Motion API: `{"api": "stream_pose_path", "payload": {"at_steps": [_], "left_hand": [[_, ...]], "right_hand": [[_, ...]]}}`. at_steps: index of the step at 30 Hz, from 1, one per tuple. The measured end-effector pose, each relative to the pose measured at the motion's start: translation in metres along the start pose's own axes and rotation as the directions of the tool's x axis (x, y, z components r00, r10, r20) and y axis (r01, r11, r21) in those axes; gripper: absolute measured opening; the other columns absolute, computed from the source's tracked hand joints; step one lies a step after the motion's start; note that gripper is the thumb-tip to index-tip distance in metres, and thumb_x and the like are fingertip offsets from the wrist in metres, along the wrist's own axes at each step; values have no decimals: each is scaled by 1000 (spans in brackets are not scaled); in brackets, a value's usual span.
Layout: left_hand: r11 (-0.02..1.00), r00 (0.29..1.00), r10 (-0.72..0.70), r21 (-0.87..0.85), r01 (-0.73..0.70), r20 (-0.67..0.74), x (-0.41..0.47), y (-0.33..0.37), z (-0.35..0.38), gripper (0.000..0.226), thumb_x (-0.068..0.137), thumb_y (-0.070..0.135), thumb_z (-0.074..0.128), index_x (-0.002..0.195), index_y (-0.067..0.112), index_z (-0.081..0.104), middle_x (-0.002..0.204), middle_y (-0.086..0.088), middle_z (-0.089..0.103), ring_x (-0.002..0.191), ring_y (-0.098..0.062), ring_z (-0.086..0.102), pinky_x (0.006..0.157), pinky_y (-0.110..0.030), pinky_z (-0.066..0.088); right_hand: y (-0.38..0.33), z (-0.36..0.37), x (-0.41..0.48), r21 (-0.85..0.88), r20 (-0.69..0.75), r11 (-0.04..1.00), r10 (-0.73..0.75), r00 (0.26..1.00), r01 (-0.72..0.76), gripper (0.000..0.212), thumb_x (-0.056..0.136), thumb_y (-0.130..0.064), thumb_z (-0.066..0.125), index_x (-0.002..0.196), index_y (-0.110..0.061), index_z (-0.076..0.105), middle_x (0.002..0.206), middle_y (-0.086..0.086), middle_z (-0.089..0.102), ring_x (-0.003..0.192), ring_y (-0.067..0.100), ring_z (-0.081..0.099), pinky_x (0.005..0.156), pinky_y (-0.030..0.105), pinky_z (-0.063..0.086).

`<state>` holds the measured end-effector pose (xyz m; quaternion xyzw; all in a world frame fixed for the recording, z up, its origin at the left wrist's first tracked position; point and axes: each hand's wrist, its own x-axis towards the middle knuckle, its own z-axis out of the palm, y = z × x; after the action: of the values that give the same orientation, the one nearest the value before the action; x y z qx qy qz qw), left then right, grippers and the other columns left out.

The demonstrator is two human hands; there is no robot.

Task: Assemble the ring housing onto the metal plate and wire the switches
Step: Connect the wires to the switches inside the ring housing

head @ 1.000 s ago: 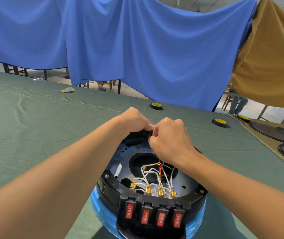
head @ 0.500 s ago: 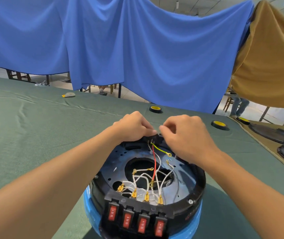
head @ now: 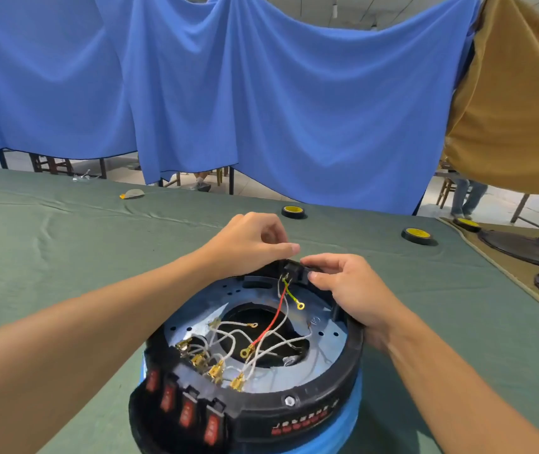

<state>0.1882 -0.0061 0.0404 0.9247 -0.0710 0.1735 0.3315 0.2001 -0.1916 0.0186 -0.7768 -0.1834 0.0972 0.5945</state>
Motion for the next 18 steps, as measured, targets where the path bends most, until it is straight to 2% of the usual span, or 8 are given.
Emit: {"api": "stream_pose_path", "payload": {"at_steps": [2,4,5,7,9,11,13,18], "left_hand": [[998,999,35,52,-34,-18,1,2,-4,25,80,46,74,82,22,69,81,9,70,85,-7,63,77,-28,48],[988,999,47,149,-51,27,0,5,-9,25,79,47,76,78,23,69,81,9,66,83,-5,59,74,-24,45],[981,997,48,185,-59,60,0,6,-10,23,79,46,76,77,25,70,80,11,65,80,-3,58,70,-19,45],[972,994,51,223,-72,100,-1,9,-9,17,80,43,77,78,27,72,76,14,65,73,4,57,62,-10,42],[972,995,48,225,-68,91,-1,10,-5,19,81,45,75,80,26,73,73,15,66,68,9,55,58,-6,40],[975,997,22,221,-38,74,0,13,0,27,80,51,74,81,24,74,72,13,67,67,5,57,57,-8,42],[972,994,-20,234,-5,104,1,15,5,31,78,54,74,80,23,74,74,10,69,72,1,59,62,-16,47],[972,971,-68,235,12,231,-2,18,7,19,86,39,72,86,20,77,78,7,72,79,-20,66,75,-37,56]], "right_hand": [[2,5,-1,-15,-100,1000,0,995,-1,27,94,5,50,104,-12,69,103,6,71,88,14,67,79,25,57],[5,9,-1,-24,-202,1000,15,979,-20,30,92,3,50,97,-20,70,103,5,71,98,23,66,92,43,53],[5,12,-1,-28,-249,999,25,968,-33,33,91,2,50,88,-25,69,101,4,71,99,25,66,93,47,52],[4,16,-3,-27,-326,998,42,944,-53,37,89,1,49,74,-30,63,95,0,71,97,26,65,92,49,52],[4,19,-7,-18,-368,998,51,928,-62,37,88,0,48,71,-30,60,92,0,70,94,26,65,90,48,52],[3,21,-10,-2,-403,998,59,913,-65,36,87,0,49,70,-31,59,88,-3,69,94,26,64,88,45,53],[4,22,-13,12,-424,998,64,904,-65,33,88,-2,50,73,-30,58,88,-5,67,95,25,63,87,42,52],[4,23,-14,17,-419,998,62,906,-61,30,90,-2,49,89,-30,61,96,0,67,95,25,62,86,45,53]]}}
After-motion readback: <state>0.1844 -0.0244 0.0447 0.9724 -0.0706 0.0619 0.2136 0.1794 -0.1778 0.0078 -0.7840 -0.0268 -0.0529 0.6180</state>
